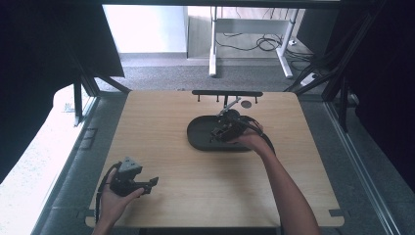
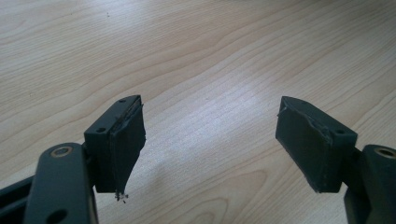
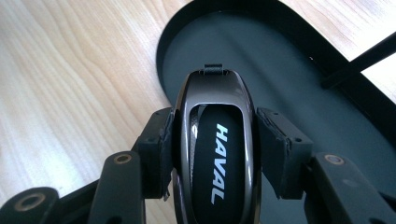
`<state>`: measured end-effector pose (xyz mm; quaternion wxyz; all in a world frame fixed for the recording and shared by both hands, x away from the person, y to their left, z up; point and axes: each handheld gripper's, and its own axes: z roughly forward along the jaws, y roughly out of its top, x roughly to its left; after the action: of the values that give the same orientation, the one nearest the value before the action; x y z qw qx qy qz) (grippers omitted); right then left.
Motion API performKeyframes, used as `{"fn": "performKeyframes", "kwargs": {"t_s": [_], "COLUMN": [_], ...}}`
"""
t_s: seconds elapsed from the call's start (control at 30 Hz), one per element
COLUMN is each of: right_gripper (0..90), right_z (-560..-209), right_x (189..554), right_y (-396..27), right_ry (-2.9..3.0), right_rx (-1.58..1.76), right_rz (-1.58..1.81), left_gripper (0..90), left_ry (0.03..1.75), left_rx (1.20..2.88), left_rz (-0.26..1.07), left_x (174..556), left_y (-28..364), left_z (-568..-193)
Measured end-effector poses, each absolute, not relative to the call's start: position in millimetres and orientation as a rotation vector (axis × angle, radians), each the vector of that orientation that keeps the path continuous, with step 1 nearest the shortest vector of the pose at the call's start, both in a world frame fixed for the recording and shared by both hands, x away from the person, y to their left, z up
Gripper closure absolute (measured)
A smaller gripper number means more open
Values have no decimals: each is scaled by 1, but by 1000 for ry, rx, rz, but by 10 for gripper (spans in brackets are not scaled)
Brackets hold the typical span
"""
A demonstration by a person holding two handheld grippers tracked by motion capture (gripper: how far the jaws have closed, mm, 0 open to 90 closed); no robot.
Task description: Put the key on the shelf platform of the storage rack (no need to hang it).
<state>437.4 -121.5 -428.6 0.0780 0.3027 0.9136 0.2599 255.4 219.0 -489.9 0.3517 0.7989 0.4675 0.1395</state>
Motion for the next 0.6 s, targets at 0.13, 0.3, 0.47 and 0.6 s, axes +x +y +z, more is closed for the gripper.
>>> {"fn": "performKeyframes", "kwargs": {"t_s": [0.13, 0.3, 0.47, 0.6], "right_gripper": [498, 497, 497, 497], "right_z": [-434, -441, -450, -457], "right_x": [444, 453, 460, 464], "right_y": [-120, -119, -119, -120], "right_ry": [2739, 2737, 2735, 2732], "right_rx": [900, 923, 947, 967], "right_rz": [772, 753, 737, 738], "left_gripper": [242, 242, 242, 242], "left_ry": [1210, 1209, 1211, 1213], "left_rx": [2066, 2066, 2064, 2062], "left_rz": [361, 362, 364, 363], "left_x": [255, 255, 256, 256], "left_y": [219, 220, 221, 222], "left_z": [-490, -490, -490, -489]}}
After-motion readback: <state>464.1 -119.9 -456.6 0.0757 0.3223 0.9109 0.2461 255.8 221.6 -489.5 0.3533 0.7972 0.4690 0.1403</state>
